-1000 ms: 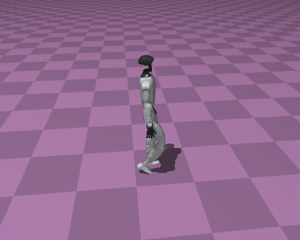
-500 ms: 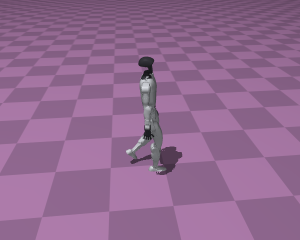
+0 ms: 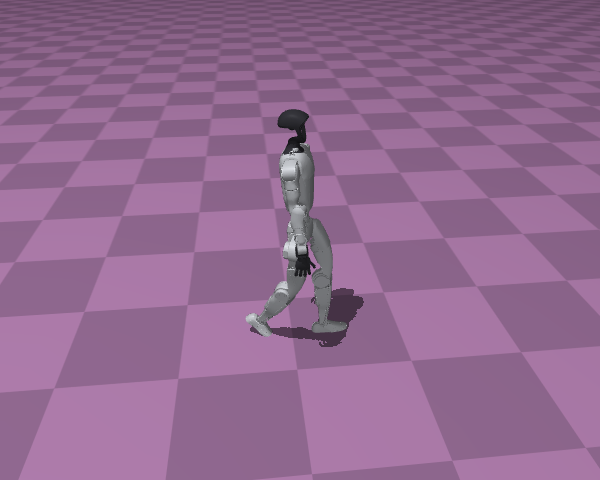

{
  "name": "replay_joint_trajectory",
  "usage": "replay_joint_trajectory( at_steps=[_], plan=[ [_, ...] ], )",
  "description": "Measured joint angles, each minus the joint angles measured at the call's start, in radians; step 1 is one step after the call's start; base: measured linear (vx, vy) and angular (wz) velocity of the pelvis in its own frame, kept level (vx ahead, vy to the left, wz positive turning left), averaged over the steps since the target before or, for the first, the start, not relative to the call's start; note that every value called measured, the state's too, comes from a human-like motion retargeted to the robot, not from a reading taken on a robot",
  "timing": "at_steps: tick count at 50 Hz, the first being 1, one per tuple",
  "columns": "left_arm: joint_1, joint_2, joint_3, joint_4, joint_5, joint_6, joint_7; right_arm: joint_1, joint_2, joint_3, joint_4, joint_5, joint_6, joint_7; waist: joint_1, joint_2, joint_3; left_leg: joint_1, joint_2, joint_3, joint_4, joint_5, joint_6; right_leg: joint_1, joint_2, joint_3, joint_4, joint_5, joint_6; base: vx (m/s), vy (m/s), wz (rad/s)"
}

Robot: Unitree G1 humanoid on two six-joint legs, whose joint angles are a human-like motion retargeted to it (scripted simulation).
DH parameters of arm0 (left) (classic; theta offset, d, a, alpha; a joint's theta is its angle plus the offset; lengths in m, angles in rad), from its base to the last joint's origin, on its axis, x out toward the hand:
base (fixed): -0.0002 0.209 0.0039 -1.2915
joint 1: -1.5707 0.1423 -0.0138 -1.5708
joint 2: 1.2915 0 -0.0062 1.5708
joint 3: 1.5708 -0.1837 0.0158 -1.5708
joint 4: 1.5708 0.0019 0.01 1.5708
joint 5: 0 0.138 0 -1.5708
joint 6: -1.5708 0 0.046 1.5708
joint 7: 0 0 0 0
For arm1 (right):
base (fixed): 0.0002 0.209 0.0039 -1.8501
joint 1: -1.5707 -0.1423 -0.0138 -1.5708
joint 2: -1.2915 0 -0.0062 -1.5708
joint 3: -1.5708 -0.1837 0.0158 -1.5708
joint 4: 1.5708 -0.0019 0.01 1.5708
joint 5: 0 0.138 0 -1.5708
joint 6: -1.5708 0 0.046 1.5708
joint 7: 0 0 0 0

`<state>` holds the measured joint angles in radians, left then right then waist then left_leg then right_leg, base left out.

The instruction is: In place motions

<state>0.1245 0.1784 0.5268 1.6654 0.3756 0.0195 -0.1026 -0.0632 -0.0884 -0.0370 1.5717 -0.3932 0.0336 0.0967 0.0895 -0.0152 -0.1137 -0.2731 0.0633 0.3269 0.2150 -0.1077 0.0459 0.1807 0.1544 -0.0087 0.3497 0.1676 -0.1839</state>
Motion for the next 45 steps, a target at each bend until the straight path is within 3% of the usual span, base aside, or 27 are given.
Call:
replay_joint_trajectory(
  at_steps=[2, 4, 5, 7, 10, 13, 19, 22, 25, 27, 29, 33, 37, 40, 43, 45],
  plan=[
    [-0.011, -0.002, 0.002, -0.016, -0.027, -0.006, -0.001, 0.019, -0.01, -0.015, 0.044, 0.016, 0.0, -0.032, 0.016, 0.021, 0.007, 0.052, 0.027, 0.001, 0.006, -0.053, -0.002, -0.038, -0.041, -0.086, 0.144, 0.136, 0.072, 0.75, -0.5, -0.36],
    [-0.024, -0.006, 0.003, -0.042, -0.055, -0.014, -0.014, 0.023, -0.026, -0.018, 0.065, 0.027, 0.003, -0.052, 0.015, 0.043, 0.022, 0.095, 0.057, 0.011, 0.015, -0.099, -0.012, -0.109, -0.042, -0.096, 0.32, 0.189, 0.113, 0.56, -0.46, -0.44],
    [-0.03, -0.007, 0.002, -0.054, -0.065, -0.016, -0.022, 0.025, -0.033, -0.02, 0.067, 0.026, 0.009, -0.059, 0.007, 0.054, 0.03, 0.114, 0.069, 0.013, 0.021, -0.119, -0.016, -0.149, -0.041, -0.099, 0.405, 0.182, 0.109, 0.51, -0.43, -0.22],
    [-0.042, 0.001, -0.006, -0.064, -0.069, -0.015, -0.031, 0.043, -0.036, -0.029, 0.053, 0.023, 0.009, -0.065, -0.021, 0.072, 0.037, 0.151, 0.084, 0.012, 0.018, -0.147, -0.019, -0.225, -0.058, -0.126, 0.518, 0.068, 0.071, 0.46, -0.39, -0.11],
    [-0.078, 0.026, -0.032, -0.08, -0.053, -0.014, -0.036, 0.062, -0.042, -0.049, 0.027, 0.058, -0.012, -0.06, -0.062, 0.082, 0.047, 0.205, 0.084, 0.008, -0.007, -0.179, -0.024, -0.349, -0.105, -0.178, 0.561, -0.034, 0.018, 0.36, -0.41, 0.18],
    [-0.111, 0.049, -0.079, -0.122, -0.034, -0.023, -0.047, 0.067, -0.048, -0.077, 0.018, 0.088, -0.025, -0.063, -0.111, 0.06, 0.057, 0.244, 0.042, -0.024, -0.035, -0.201, -0.023, -0.425, -0.129, -0.164, 0.378, -0.051, 0.078, 0.41, -0.53, 0.71],
    [-0.18, 0.08, -0.139, -0.203, -0.027, -0.037, -0.071, 0.063, -0.066, -0.1, 0.061, 0.112, -0.022, -0.07, -0.161, -0.047, 0.088, 0.346, -0.106, -0.096, -0.062, -0.262, -0.02, -0.457, -0.216, 0.119, -0.182, -0.01, 0.314, 0.34, -0.46, 0.81],
    [-0.191, 0.079, -0.156, -0.231, -0.033, -0.045, -0.08, 0.079, -0.068, -0.111, 0.078, 0.109, -0.018, -0.073, -0.178, -0.044, 0.103, 0.398, -0.103, -0.161, -0.059, -0.281, -0.036, -0.44, -0.23, 0.283, -0.298, -0.069, 0.385, 0.43, -0.51, 1.17],
    [-0.189, 0.076, -0.146, -0.251, -0.032, -0.051, -0.089, 0.09, -0.063, -0.113, 0.088, 0.104, -0.01, -0.066, -0.167, -0.051, 0.097, 0.433, -0.083, -0.203, -0.029, -0.291, -0.056, -0.414, -0.244, 0.236, -0.297, -0.047, 0.446, 0.36, -0.53, 0.91],
    [-0.17, 0.074, -0.133, -0.253, -0.027, -0.056, -0.094, 0.099, -0.057, -0.11, 0.091, 0.098, -0.004, -0.062, -0.15, -0.076, 0.07, 0.43, -0.094, -0.215, 0.008, -0.252, -0.046, -0.412, -0.286, 0.122, -0.269, 0.015, 0.42, 0.39, -0.46, 0.82],
    [-0.151, 0.067, -0.122, -0.235, -0.015, -0.051, -0.09, 0.106, -0.052, -0.117, 0.09, 0.088, 0.008, -0.041, -0.136, -0.082, 0.057, 0.386, -0.07, -0.241, 0.128, -0.164, -0.014, -0.389, -0.272, 0.173, -0.22, -0.036, 0.359, 0.41, -0.52, 1.21],
    [-0.165, 0.027, -0.092, -0.176, -0.036, -0.049, -0.029, 0.096, -0.052, -0.109, 0.035, 0.088, 0.005, -0.018, -0.09, -0.108, 0.076, 0.175, 0.011, -0.226, 0.512, 0.002, 0.052, -0.321, -0.327, 0.074, -0.223, -0.095, 0.317, 0.09, -0.45, 1.32],
    [-0.147, -0.002, -0.092, -0.167, -0.019, -0.042, -0.071, 0.059, -0.107, -0.073, 0.017, 0.055, -0.006, -0.032, -0.055, -0.111, 0.079, 0.051, 0.1, -0.055, 0.669, -0.074, 0.092, -0.271, -0.337, -0.059, -0.243, -0.149, 0.264, 0.08, -0.35, 1.5],
    [-0.112, -0.02, -0.099, -0.156, 0.008, -0.057, -0.044, 0.03, -0.163, -0.078, 0.017, -0.004, 0.01, -0.04, 0.005, -0.095, 0.07, -0.009, 0.064, 0.037, 0.597, -0.104, 0.041, -0.244, -0.313, -0.126, -0.26, -0.184, 0.23, 0.12, -0.3, 1.04],
    [-0.086, -0.015, -0.095, -0.102, 0.021, -0.056, -0.015, 0.017, -0.212, -0.074, 0.002, -0.02, 0.028, -0.044, 0.024, -0.055, 0.063, -0.02, 0.006, 0.132, 0.386, -0.083, -0.062, -0.196, -0.257, -0.213, -0.276, -0.225, 0.2, 0.16, -0.23, 1.47],
    [-0.074, -0.004, -0.077, -0.053, 0.032, -0.041, -0.005, 0.018, -0.236, -0.081, -0.009, -0.014, 0.033, -0.057, 0.018, -0.017, 0.053, 0.011, -0.007, 0.278, 0.205, -0.034, -0.137, -0.158, -0.202, -0.282, -0.284, -0.261, 0.182, 0.29, -0.26, 2.01]
  ],
)
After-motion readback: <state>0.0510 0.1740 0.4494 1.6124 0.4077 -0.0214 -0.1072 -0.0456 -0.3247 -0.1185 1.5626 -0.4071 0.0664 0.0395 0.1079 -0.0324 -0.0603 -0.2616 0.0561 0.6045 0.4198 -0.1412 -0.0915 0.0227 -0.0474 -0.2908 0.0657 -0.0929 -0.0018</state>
